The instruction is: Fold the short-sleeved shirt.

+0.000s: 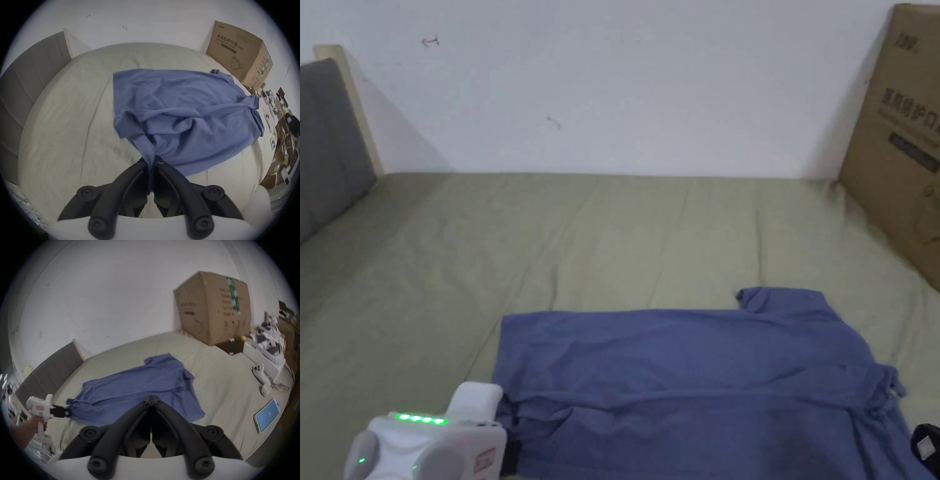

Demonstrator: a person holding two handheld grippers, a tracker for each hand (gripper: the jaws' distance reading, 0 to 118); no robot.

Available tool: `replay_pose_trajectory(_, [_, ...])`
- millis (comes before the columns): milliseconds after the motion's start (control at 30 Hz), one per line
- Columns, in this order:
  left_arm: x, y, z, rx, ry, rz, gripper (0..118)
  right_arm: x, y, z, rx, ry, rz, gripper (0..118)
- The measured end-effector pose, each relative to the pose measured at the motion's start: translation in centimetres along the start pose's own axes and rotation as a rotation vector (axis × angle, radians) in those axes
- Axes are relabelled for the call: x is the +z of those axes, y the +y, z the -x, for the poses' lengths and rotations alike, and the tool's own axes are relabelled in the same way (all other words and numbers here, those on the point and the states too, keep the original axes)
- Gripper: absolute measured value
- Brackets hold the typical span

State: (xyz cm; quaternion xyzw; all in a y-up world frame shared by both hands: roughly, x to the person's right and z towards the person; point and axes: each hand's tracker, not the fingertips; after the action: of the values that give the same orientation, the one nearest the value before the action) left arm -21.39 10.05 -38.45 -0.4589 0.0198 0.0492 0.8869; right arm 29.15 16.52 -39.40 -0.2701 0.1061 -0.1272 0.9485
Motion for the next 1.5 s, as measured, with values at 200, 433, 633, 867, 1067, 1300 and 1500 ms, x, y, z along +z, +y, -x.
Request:
replay_pose_trajectory(200, [2.4,1.0,0.7,0.017,-0.025,-0.029,5,-7.3,2.6,-7.0,-0.074,-0.066,0.289,106])
replay_pose_trajectory(433, [1.4,0.6,0.9,-0.006,0.003,-0.021,5,-12.4,1.7,-9.5,-0.172,-0.193,0.485,117])
replay_pose_trajectory(633, [-0.3,-0.1,1.1,0.021,0.029,0.038,5,-14.6,-0.5,-8.6,0.04,-0.28,0.604,105])
replay_pose_trajectory(867, [-0.4,-0.2,0.7,0.048,0.046,0.059,5,-13.1,1.6,-9.7,0.055,-0.213,0.498,0])
replay_pose_trajectory(1067, [1.1,0.4,1.0,0.042,0.043,0.037,5,-8.8,2.1,-7.6,0.002,-0.161,0.472,0])
replay_pose_trajectory(1300, [4.0,0.8,2.7,0.085,0.012,-0.001,5,-5.5,3.3,-7.6,-0.034,-0.096,0.438,0])
replay_pose_trajectory(1500, [4.0,-0.3,2.8,0.049,0.014,0.028,5,-5.0,2.2,-8.6,-0.034,-0.116,0.443,0])
